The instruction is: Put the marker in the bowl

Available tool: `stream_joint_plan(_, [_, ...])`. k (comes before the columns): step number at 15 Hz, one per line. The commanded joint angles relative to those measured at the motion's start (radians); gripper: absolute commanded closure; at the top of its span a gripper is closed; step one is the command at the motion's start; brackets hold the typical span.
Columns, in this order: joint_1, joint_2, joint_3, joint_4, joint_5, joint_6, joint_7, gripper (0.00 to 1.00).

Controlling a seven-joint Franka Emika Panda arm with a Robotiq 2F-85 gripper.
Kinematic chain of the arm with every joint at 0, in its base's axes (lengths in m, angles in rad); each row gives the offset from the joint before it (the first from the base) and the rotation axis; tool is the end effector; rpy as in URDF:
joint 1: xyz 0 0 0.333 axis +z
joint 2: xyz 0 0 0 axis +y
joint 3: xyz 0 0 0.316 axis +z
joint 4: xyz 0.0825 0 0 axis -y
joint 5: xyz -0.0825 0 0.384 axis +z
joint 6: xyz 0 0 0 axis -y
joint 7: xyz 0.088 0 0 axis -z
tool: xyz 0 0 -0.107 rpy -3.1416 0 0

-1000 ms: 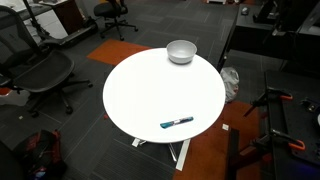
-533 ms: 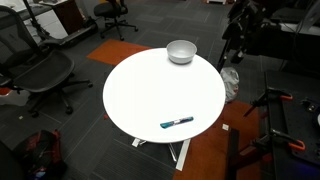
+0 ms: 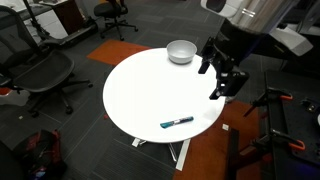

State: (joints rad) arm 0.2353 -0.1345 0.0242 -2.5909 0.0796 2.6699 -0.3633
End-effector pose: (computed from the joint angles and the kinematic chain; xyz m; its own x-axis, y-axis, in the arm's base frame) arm 0.4403 0.1143 0.3261 0.8281 0.5184 0.2133 0.5246 -0.8508 0.0307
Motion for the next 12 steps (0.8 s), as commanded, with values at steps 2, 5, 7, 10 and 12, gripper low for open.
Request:
stream_joint_plan(2, [-0.014, 0.166, 0.034, 0.088, 0.058, 0.049, -0.118, 0.0])
stream_joint_plan(5, [-0.045, 0.255, 0.064, 0.139, 0.023, 0.057, -0.119, 0.0])
stream_joint_plan(7, [-0.062, 0.305, 0.083, 0.17, -0.004, 0.059, -0.104, 0.0])
stream_joint_plan(10, [-0.083, 0.367, 0.106, 0.209, -0.051, 0.065, -0.091, 0.0])
stream_joint_plan(12, [-0.096, 0.406, 0.115, 0.232, -0.081, 0.071, -0.09, 0.0])
